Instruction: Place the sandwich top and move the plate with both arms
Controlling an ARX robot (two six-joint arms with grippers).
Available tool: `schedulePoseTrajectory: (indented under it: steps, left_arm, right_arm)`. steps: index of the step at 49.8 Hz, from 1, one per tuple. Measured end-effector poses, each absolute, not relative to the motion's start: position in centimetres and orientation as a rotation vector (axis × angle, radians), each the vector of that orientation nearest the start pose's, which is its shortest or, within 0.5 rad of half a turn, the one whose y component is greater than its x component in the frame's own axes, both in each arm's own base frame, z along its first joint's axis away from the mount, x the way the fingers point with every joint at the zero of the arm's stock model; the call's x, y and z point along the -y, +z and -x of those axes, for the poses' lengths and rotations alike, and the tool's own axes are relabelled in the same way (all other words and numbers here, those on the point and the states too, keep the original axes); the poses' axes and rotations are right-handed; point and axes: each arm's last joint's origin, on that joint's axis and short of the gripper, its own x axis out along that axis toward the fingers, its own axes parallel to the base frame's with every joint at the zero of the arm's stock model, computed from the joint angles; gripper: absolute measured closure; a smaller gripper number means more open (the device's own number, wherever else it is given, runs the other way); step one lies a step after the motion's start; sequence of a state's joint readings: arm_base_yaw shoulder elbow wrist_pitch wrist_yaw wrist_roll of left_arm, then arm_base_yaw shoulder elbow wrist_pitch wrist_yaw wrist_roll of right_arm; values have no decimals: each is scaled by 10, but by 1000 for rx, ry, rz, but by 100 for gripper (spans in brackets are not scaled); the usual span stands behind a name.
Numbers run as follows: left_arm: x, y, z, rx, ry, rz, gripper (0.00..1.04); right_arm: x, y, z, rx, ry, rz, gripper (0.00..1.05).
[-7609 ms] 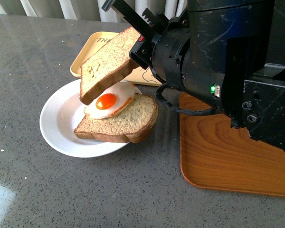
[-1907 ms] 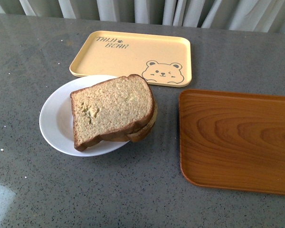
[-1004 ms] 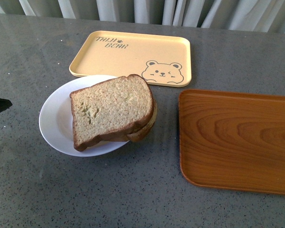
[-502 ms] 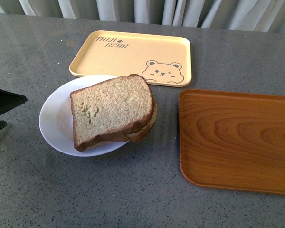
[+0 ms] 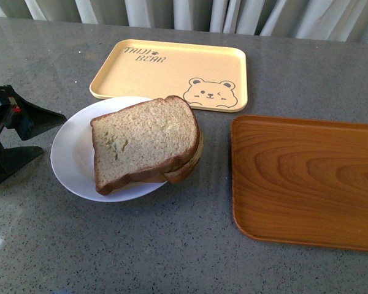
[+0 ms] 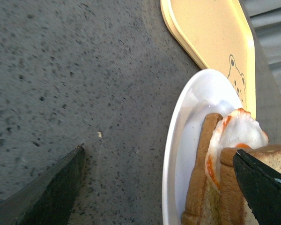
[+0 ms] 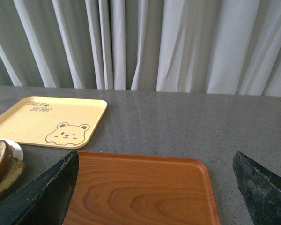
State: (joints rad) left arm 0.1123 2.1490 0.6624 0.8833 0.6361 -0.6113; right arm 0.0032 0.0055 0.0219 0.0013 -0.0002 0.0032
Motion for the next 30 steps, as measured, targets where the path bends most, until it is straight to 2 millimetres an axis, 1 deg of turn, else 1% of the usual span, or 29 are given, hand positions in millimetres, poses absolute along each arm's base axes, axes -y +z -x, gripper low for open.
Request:
schedulePoseTrajectory:
  steps: [8, 16, 30]
  left_arm:
    - [-6, 33, -319, -748, -369, 801, 9]
    - [2, 33, -319, -764, -404, 816, 9]
    - [5, 33, -319, -772, -409, 848, 10]
  right_arm:
    - [0, 171, -97, 18, 4, -3, 9]
    - [0, 171, -97, 18, 4, -3, 9]
    - [0, 171, -97, 18, 4, -3, 9]
